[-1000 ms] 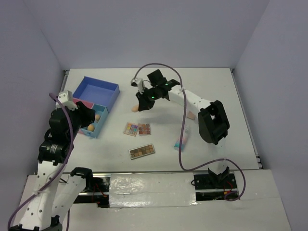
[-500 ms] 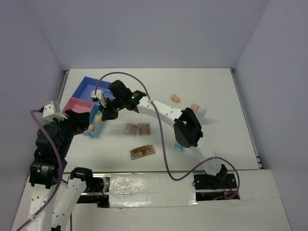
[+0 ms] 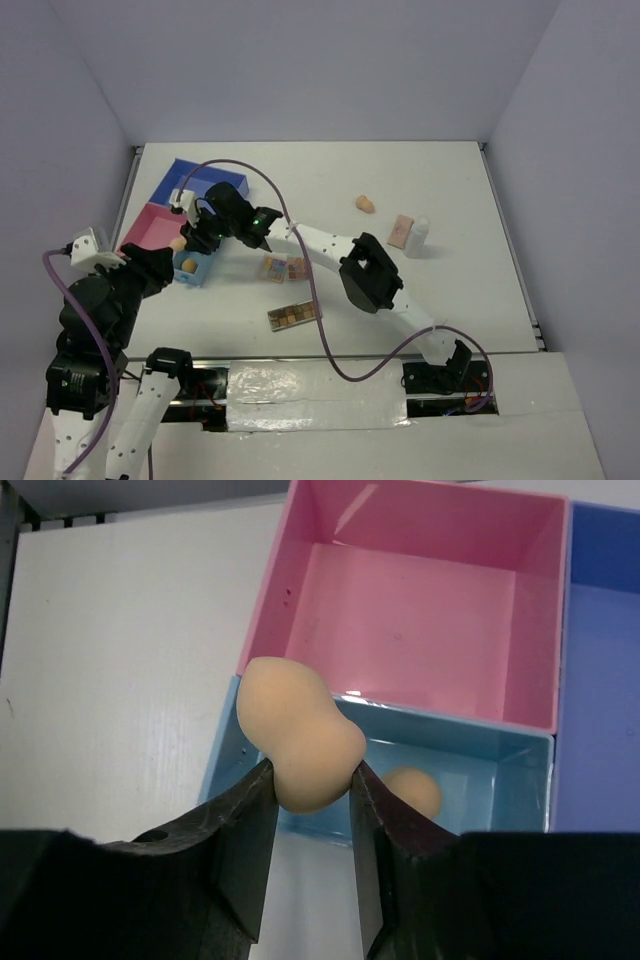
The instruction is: Organize the makeup
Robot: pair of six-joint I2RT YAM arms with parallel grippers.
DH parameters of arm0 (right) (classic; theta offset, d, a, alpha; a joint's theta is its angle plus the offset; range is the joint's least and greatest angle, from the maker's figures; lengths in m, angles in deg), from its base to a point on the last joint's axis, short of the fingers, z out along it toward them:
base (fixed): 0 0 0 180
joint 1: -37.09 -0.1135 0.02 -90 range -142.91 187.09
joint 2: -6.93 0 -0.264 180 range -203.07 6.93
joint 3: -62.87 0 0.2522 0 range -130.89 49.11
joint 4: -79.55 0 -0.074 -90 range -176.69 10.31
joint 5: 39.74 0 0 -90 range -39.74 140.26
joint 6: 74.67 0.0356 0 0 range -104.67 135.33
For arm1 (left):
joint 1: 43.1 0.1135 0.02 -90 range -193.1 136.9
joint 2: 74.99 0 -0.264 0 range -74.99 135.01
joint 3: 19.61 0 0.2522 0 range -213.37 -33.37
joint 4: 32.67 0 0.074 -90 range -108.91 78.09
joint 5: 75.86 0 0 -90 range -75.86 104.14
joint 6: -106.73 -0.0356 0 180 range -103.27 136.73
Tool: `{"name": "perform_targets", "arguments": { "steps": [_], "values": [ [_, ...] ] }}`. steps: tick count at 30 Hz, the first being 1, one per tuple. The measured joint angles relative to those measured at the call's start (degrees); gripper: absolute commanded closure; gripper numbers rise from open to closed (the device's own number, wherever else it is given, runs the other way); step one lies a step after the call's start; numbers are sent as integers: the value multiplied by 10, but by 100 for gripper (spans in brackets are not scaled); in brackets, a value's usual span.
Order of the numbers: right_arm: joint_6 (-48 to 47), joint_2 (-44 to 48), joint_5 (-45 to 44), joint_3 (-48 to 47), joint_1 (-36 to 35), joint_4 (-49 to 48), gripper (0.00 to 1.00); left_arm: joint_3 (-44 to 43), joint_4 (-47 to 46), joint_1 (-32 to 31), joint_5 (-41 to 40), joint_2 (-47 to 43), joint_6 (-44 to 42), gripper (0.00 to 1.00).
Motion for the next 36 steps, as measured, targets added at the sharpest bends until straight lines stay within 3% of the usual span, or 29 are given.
{"name": "perform_targets", "arguments": {
  "steps": [9,19,27,31,36],
  "values": [
    [21,-17,-23,-1,-13,-25,42,-4,28,0,-3,-5,0,41],
    [17,-10,-14,30,-2,-8,8,-3,28,0,3,-5,2,41],
    [-53,134,55,75,93,121,14,54,-19,0,29,-7,19,64],
    [-143,213,0,109,162,202,13,85,-41,0,46,-7,28,59],
    [-229,215,-113,137,221,329,19,108,-75,0,65,6,31,40]
  ]
}}
